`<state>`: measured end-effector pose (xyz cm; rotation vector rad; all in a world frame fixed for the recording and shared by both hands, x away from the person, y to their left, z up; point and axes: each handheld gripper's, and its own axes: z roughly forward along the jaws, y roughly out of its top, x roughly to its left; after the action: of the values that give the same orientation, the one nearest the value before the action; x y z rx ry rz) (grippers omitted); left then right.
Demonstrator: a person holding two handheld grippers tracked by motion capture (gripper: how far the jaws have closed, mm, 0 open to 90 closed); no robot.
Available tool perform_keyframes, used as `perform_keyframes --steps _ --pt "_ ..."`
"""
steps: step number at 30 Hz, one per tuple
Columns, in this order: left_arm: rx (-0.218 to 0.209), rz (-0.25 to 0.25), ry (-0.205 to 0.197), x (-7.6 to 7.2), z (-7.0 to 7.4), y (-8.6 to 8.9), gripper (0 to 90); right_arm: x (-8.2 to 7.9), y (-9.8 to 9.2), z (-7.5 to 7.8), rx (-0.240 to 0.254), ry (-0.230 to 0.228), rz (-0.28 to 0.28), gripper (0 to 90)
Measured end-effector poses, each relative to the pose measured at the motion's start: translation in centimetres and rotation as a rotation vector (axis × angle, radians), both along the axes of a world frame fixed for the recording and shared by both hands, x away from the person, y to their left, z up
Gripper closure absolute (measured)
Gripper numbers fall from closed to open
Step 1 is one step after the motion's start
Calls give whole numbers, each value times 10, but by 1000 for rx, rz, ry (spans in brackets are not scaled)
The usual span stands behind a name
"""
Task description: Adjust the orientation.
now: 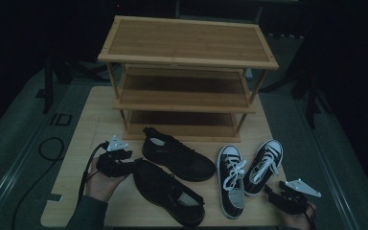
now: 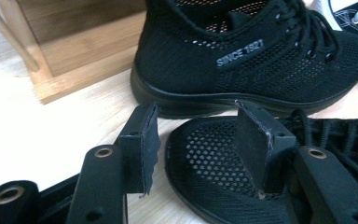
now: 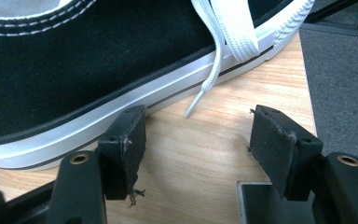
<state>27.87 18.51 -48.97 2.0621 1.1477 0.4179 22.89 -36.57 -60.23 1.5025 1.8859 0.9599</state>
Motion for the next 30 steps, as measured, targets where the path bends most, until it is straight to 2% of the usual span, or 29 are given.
perform_keyframes --steps 9,20,22,30 --pt "-6 -9 7 0 1 -5 497 0 0 0 0 0 0 354" --pt "-10 -45 2 -5 3 -15 496 0 0 0 0 0 -1 354" --pt "3 -46 11 -6 2 -17 497 0 0 0 0 0 0 354" --pt "-5 -80 30 -11 1 -23 499 0 0 0 0 -1 0 354"
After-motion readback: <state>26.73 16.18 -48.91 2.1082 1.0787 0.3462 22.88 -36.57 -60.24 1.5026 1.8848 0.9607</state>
